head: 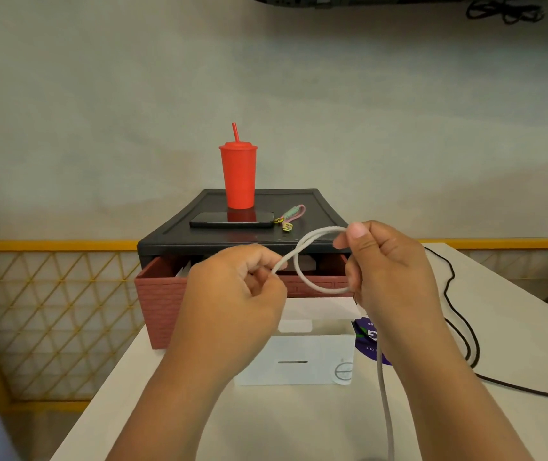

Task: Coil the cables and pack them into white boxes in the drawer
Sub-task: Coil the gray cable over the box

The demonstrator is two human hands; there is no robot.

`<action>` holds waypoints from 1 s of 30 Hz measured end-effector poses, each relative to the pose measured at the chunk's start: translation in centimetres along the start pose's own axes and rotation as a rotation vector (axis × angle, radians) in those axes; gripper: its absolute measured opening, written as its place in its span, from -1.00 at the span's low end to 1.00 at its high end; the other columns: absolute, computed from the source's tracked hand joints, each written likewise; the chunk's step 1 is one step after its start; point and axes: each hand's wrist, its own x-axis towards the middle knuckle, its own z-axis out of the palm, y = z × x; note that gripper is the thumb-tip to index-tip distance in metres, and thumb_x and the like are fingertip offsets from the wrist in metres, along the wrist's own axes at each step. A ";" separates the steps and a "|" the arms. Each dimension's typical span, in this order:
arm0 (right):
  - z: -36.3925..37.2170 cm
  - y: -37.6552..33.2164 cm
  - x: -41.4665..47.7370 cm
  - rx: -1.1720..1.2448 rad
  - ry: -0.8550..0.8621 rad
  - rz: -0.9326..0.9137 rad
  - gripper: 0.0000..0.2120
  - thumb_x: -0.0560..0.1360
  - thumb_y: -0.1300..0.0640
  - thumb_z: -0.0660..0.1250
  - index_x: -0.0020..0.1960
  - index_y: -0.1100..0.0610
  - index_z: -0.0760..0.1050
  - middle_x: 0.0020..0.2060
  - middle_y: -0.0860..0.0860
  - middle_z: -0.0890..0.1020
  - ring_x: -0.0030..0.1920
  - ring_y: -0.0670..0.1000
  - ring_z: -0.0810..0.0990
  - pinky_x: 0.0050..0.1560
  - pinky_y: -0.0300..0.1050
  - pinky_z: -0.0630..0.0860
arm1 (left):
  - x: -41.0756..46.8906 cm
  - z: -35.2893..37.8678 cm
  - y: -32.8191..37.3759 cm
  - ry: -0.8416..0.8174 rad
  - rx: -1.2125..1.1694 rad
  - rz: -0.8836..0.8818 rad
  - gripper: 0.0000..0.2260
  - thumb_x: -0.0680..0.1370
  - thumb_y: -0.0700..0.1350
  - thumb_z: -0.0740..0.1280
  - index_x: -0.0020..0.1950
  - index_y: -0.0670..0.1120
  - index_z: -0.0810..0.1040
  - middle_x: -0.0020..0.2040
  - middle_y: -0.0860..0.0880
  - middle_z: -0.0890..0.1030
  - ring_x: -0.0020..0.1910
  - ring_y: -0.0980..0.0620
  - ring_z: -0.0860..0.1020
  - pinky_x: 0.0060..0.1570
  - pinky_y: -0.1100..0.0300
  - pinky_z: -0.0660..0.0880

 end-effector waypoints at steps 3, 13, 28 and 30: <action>0.3 -0.2 -0.2 0.122 -0.044 0.049 -0.67 0.59 0.06 0.12 -0.28 0.11 0.48 -0.66 -0.06 0.35 -0.61 -0.15 0.24 -0.55 -0.31 0.21 | 0.1 0.4 0.0 0.122 -0.071 -0.046 -0.79 0.46 -0.27 0.36 -0.26 0.03 0.61 -0.38 0.07 0.60 -0.43 0.23 0.50 -0.41 0.47 0.39; 0.5 -0.1 -0.3 0.245 -0.167 0.048 -0.68 0.60 0.11 0.09 -0.28 0.11 0.43 -0.55 -0.05 0.45 -0.57 -0.09 0.34 -0.51 -0.31 0.33 | -0.2 0.9 1.8 -0.065 -0.777 -0.372 -0.87 0.43 -0.12 0.34 -0.27 -0.05 0.66 -0.24 -0.06 0.69 -0.22 0.10 0.65 -0.21 0.30 0.54; 0.7 -0.1 -0.7 0.123 -0.390 -0.041 -0.74 0.54 0.09 0.27 -0.32 0.03 0.54 -0.51 -0.11 0.53 -0.47 -0.20 0.48 -0.44 -0.43 0.35 | 0.1 -0.2 0.9 -0.366 -1.011 -0.513 -0.69 0.36 0.03 0.20 -0.40 -0.17 0.56 -0.52 -0.07 0.41 -0.45 0.02 0.44 -0.19 0.10 0.43; 0.9 0.0 -0.8 0.107 -0.406 -0.059 -0.77 0.49 0.00 0.25 -0.30 -0.04 0.56 -0.51 -0.10 0.51 -0.49 -0.20 0.44 -0.47 -0.42 0.32 | 0.3 -0.1 0.7 -0.398 -1.195 -0.556 -0.69 0.45 -0.03 0.22 -0.38 -0.19 0.56 -0.63 0.01 0.27 -0.60 0.09 0.34 -0.28 0.16 0.49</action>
